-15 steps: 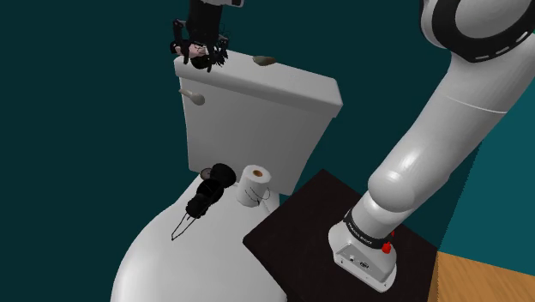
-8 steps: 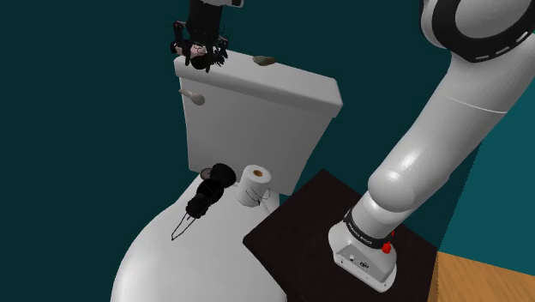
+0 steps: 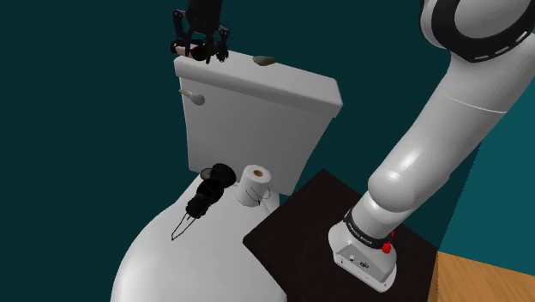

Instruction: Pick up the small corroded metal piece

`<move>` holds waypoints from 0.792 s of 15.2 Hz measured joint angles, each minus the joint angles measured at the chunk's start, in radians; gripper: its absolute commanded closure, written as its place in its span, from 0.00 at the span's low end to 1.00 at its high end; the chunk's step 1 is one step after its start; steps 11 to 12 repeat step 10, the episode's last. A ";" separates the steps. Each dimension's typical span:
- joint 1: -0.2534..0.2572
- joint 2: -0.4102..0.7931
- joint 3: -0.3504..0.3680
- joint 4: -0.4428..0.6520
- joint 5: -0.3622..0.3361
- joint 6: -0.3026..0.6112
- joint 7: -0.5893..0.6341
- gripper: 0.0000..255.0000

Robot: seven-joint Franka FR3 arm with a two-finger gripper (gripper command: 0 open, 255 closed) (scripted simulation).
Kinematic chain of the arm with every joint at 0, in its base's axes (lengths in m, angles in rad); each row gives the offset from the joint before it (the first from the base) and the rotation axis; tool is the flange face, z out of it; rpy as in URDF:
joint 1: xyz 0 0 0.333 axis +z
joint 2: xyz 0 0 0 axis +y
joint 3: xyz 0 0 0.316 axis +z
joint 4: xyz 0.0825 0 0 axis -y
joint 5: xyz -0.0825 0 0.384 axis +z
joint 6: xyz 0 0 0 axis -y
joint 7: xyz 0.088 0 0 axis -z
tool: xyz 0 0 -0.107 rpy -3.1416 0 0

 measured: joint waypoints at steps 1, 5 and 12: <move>0.001 -0.002 0.001 0.012 0.001 -0.013 0.001 1.00; 0.003 0.004 0.002 0.074 -0.002 -0.071 0.003 1.00; 0.009 0.020 0.004 0.153 -0.011 -0.136 0.009 1.00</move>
